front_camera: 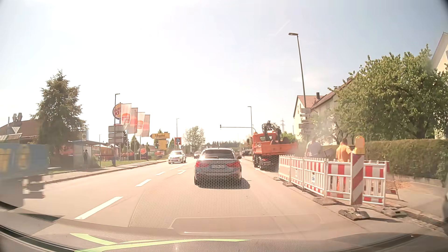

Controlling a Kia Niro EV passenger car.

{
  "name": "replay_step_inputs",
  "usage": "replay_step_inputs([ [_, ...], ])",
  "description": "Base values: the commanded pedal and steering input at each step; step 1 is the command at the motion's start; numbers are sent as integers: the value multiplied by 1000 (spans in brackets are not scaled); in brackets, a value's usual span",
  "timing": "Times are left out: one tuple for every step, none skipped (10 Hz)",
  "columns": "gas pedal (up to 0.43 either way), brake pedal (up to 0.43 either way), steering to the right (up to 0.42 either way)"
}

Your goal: Follow the waypoints while adhering to traffic rules and regulations

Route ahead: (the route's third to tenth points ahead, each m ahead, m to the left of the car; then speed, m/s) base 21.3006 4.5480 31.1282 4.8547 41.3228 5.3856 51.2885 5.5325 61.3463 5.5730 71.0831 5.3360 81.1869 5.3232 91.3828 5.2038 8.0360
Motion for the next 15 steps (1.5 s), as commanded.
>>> replay_step_inputs([
  [197, 0, -2],
  [197, 0, -3],
  [197, 0, -3],
  [197, 0, -2],
  [197, 0, -3],
  [197, 0, -2],
  [197, 0, -2],
  [197, 0, -2],
  [197, 0, -2],
  [197, 0, -2],
  [197, 0, -1],
  [197, 0, -1],
  [197, 0, -1],
  [197, 0, -1],
  [197, 0, -1],
])
